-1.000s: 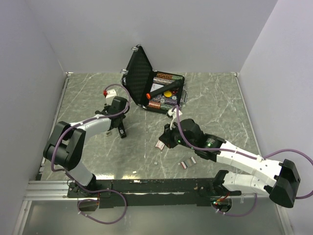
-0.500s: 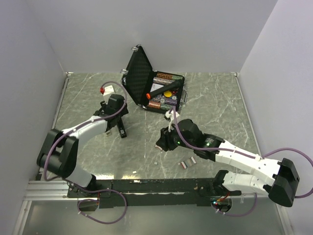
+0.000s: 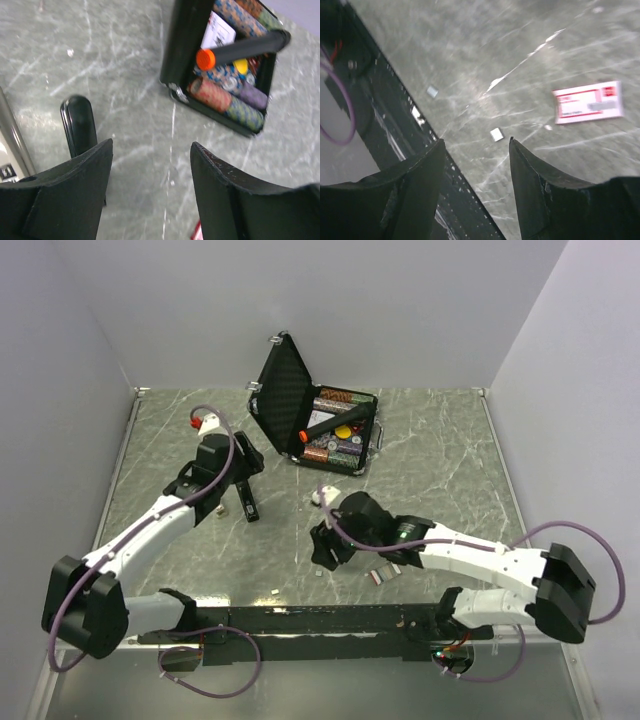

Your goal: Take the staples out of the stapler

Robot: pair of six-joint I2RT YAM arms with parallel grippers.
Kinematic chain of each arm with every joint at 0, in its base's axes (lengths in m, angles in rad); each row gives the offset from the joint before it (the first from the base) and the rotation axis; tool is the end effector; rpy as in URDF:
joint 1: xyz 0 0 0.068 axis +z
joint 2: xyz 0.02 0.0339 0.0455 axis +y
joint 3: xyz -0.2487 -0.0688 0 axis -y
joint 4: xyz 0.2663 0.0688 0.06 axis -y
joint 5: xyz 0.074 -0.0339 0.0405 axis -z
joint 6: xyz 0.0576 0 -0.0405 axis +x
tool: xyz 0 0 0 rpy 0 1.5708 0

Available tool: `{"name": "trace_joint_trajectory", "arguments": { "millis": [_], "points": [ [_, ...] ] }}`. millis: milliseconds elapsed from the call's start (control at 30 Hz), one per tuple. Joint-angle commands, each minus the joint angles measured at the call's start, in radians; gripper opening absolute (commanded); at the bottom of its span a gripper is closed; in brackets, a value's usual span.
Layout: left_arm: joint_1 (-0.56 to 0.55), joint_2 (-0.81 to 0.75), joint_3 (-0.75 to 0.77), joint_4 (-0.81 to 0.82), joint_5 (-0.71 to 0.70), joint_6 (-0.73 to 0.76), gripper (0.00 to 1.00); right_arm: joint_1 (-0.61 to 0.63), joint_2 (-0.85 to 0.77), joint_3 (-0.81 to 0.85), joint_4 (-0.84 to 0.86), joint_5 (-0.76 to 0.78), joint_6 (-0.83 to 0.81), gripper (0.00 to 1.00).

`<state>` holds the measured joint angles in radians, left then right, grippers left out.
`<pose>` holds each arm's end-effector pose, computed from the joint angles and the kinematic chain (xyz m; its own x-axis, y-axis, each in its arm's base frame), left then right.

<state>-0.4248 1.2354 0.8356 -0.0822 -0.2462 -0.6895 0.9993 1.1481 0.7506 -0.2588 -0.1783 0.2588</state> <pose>0.2990 -0.1199 0.2398 -0.4550 -0.4713 -0.7555 -0.1121 0.8720 -0.4765 0.1484 0.2497 0.2128 -0.5503 -0.3902 -0.7382 -0.7892 0.5317 0.3074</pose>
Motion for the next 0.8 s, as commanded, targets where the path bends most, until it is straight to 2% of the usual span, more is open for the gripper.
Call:
{"name": "trace_joint_trajectory", "arguments": {
  "millis": [0,167,367,633,767],
  "points": [
    [0.000,-0.100,0.031,-0.097,0.088,0.004,0.67,0.079,0.064,0.059,-0.008,-0.035,-0.073,0.61],
    [0.000,-0.211,0.034,-0.166,0.128,0.028,0.67,0.174,0.153,0.085,0.044,-0.047,-0.128,0.62],
    [0.000,-0.301,0.008,-0.209,0.203,0.034,0.68,0.260,0.271,0.171,0.060,-0.044,-0.281,0.66],
    [0.000,-0.327,-0.012,-0.258,0.301,0.099,0.67,0.283,0.343,0.197,0.124,-0.099,-0.495,0.71],
    [0.000,-0.344,-0.018,-0.280,0.282,0.134,0.68,0.286,0.384,0.219,0.095,-0.128,-0.650,0.73]
  ]
}}
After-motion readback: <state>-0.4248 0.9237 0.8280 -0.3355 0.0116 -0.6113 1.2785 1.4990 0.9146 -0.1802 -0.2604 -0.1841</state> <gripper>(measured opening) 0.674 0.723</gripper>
